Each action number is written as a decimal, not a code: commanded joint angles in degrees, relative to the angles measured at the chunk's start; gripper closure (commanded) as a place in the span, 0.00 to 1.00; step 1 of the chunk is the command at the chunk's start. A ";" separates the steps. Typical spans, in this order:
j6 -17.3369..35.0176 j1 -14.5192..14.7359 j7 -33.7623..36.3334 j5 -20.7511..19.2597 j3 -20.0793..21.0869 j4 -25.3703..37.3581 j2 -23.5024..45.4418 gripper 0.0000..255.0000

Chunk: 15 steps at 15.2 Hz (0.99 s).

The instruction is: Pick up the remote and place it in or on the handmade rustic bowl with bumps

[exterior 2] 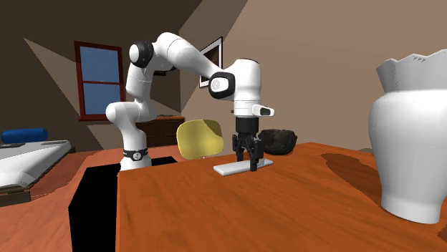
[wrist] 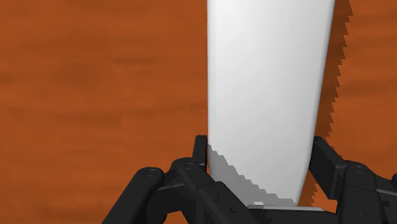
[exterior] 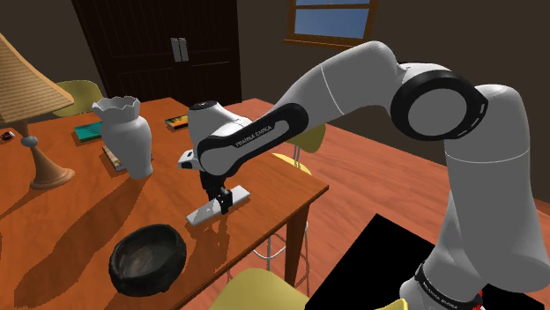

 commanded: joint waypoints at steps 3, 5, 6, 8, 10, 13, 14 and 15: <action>-1.85 -0.04 -0.10 0.13 0.07 0.79 -1.06 1.00; -3.12 -0.06 -0.17 0.22 0.11 1.41 -1.72 1.00; -3.75 -0.07 -0.20 0.26 0.12 1.73 -2.03 1.00; -5.05 -0.08 -0.26 0.33 0.16 2.45 -2.61 1.00; -6.35 -0.09 -0.31 0.41 0.19 3.18 -3.18 1.00; -8.35 -0.10 -0.39 0.51 0.23 4.45 -3.92 1.00; -9.02 -0.11 -0.42 0.54 0.25 4.89 -4.15 1.00; -9.70 -0.11 -0.45 0.57 0.26 5.35 -4.37 1.00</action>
